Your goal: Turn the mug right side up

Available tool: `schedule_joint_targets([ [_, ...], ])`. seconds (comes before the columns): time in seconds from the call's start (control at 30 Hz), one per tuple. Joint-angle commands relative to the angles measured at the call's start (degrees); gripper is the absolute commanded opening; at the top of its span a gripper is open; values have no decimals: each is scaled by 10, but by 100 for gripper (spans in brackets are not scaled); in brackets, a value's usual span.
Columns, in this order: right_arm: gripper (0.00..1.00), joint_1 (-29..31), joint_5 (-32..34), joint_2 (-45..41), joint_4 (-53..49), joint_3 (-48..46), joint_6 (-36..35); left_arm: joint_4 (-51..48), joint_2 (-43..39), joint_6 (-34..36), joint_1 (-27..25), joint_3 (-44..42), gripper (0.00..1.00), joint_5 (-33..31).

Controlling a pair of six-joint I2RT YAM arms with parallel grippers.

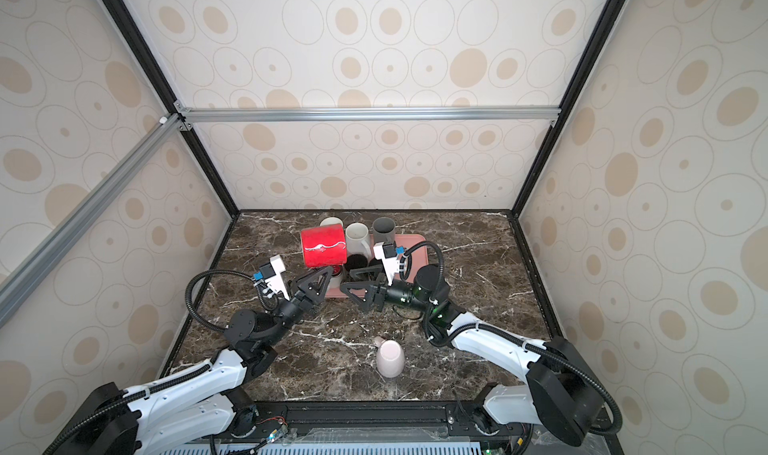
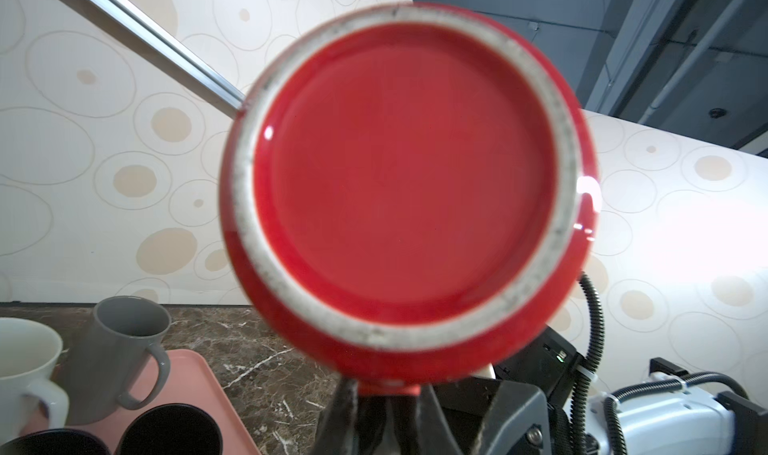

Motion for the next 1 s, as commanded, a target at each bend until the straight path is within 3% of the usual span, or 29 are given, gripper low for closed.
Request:
schedule_joint_targets([
  [0.0,68,-6,-42,11,60,24,20,98,6,-24,5,17,0,34],
  [0.33,42,-11,-68,29,93,44,52,132,33,-50,6,24,0,57],
  [0.47,36,-11,-65,27,90,43,51,140,40,-59,6,25,0,60],
  [0.67,2,-11,-65,24,73,46,47,150,56,-75,6,27,0,64],
  [0.8,0,-10,-51,11,52,43,39,143,55,-81,5,26,0,55],
  [0.9,0,-11,-18,-12,13,36,18,127,45,-81,6,20,46,38],
  [0.97,0,-11,6,-29,-27,35,-1,107,36,-75,5,18,63,27],
])
